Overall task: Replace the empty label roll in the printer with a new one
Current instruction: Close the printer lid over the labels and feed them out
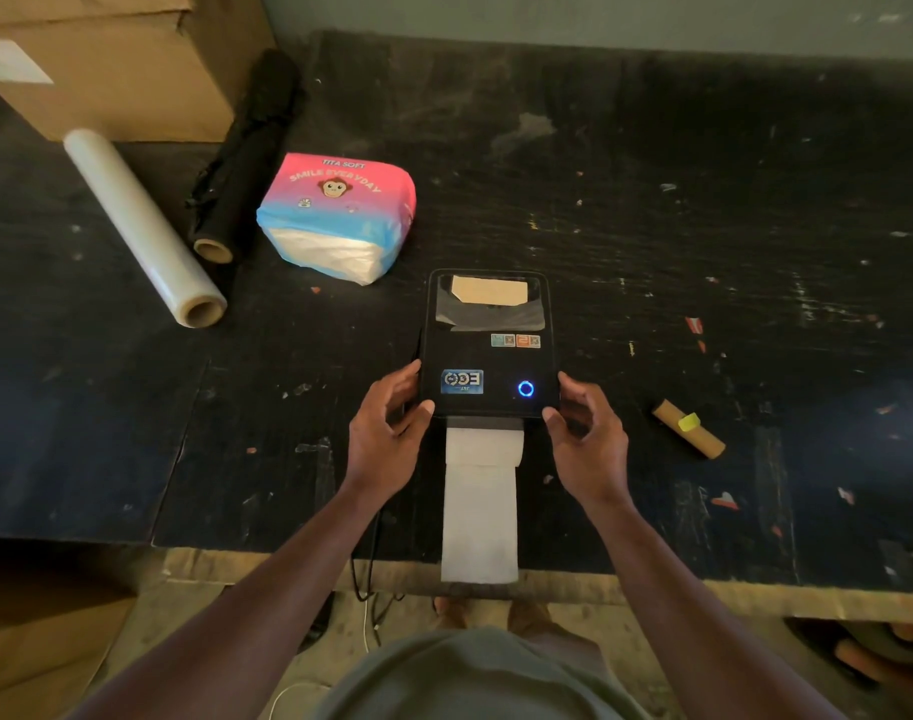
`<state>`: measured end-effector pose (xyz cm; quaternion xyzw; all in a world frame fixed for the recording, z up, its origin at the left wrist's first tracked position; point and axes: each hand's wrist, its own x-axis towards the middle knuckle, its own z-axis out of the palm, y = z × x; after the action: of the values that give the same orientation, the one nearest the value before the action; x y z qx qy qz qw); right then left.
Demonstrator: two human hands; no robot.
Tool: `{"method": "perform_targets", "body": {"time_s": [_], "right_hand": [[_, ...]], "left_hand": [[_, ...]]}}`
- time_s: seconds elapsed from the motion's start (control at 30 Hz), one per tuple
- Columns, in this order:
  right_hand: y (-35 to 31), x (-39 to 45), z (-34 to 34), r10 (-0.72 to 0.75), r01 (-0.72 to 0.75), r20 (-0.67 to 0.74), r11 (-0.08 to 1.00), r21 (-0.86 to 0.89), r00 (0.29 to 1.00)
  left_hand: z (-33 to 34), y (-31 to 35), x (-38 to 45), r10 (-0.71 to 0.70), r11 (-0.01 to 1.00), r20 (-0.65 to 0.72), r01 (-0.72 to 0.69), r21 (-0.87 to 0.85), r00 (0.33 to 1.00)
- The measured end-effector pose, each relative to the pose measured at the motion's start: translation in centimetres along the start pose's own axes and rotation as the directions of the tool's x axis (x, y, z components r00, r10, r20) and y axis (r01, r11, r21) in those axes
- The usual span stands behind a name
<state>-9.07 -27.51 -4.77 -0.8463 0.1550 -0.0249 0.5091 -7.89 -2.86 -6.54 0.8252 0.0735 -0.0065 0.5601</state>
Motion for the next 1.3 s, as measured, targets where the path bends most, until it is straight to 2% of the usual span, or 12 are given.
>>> {"method": "perform_targets", "body": {"time_s": [0.5,1.3], "right_hand": [[0.12,0.01,-0.1,-0.018,0.018,-0.002,1.0,-0.002,1.0],[0.7,0.15,0.11,-0.015,0.015,0.004,1.0,0.022,1.0]], "left_hand": [[0.17,0.09,-0.16,0.003,0.998,-0.008,-0.004,-0.061,1.0],[0.21,-0.05,-0.05,0.005,0.998,0.001,-0.005,-0.059,1.0]]}}
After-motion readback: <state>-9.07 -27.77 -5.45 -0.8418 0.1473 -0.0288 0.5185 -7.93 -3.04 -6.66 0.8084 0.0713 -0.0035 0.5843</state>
